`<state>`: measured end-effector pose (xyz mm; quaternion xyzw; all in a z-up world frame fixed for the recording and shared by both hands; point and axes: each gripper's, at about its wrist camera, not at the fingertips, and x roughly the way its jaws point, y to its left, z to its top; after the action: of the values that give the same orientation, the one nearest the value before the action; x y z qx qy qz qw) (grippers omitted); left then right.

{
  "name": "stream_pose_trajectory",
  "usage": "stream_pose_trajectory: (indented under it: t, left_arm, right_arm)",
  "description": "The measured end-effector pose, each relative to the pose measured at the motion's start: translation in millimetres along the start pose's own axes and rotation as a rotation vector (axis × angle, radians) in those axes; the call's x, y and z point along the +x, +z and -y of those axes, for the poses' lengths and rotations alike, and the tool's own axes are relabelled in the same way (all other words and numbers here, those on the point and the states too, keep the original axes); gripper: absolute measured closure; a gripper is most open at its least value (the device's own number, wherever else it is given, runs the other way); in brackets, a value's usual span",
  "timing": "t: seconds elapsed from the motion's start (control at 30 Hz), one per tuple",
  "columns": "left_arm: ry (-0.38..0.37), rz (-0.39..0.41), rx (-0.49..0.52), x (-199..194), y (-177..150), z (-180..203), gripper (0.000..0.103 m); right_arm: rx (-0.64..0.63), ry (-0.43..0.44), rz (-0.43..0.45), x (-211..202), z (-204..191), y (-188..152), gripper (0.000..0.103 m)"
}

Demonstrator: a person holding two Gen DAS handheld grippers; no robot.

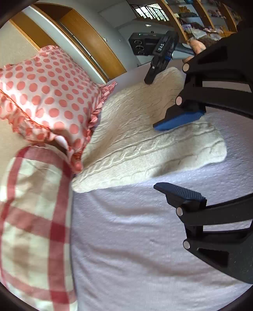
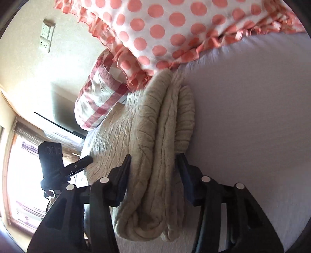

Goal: Fold small clothes

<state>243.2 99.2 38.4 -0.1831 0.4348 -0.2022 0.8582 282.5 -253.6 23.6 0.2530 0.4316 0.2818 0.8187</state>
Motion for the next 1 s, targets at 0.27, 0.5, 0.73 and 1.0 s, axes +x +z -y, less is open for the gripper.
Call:
stream_pose_trajectory:
  t: [0.27,0.5,0.73,1.0]
  left_arm:
    - [-0.314,0.062,0.063,-22,-10,69,0.028]
    - [-0.151,-0.1,0.113,53,-44,86,0.028]
    - [-0.001,0.034,0.192,-13,-74,79,0.005]
    - [0.257,-0.031,0.135,-10,-94,33,0.003]
  right_arm:
    - [0.023,0.306,-0.028,-17,-38,-21,0.027]
    - [0.329,0.277,-0.019,8,37,-43,0.07]
    - [-0.012,0.045,0.152,-56,-31,-61,0.001]
    - [-0.194,-0.393,0.026,-24,-52,-107,0.001]
